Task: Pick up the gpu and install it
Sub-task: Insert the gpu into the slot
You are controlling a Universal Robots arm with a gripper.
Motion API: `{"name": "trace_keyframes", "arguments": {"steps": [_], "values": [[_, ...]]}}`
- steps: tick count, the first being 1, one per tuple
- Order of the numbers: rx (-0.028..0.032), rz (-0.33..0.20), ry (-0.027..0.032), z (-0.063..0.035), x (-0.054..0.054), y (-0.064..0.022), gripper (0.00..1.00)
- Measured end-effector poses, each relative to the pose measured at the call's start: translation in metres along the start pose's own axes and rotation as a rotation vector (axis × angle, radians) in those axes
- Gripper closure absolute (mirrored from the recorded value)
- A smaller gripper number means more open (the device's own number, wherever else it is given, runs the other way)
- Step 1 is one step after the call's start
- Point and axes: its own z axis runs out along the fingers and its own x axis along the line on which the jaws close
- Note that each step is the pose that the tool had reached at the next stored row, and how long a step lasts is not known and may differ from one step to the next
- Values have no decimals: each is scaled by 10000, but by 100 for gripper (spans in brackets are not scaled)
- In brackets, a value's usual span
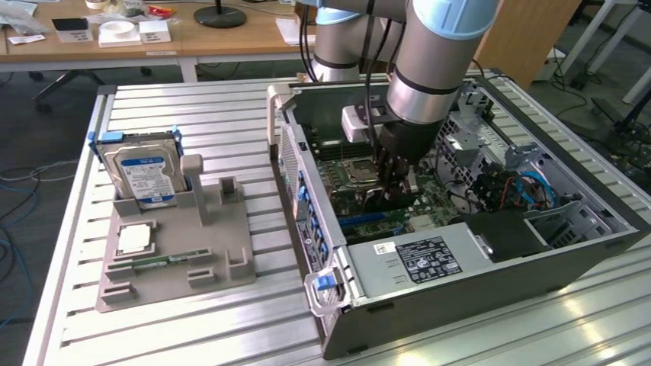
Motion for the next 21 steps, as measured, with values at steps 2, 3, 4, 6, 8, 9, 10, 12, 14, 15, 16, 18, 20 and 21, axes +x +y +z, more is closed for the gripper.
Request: {"name": "trace_keyframes", "arguments": {"steps": [2,3,4,6,8,9,10,12,14,15,16,18,20,21], "values": [[-1,2,0,0,2,1,73],[0,2,0,0,2,1,73],[0,1,-1,0,2,0,73],[0,1,0,0,2,0,73],[0,1,1,0,3,5,73],[0,1,0,0,3,10,73],[0,1,0,0,3,14,73],[0,1,-1,0,3,19,73],[0,2,0,0,4,26,73],[1,2,0,0,4,31,73],[1,2,0,-1,4,36,73],[0,1,0,-1,5,40,73],[0,1,1,-2,12,41,73],[1,2,1,-1,12,41,73]]}}
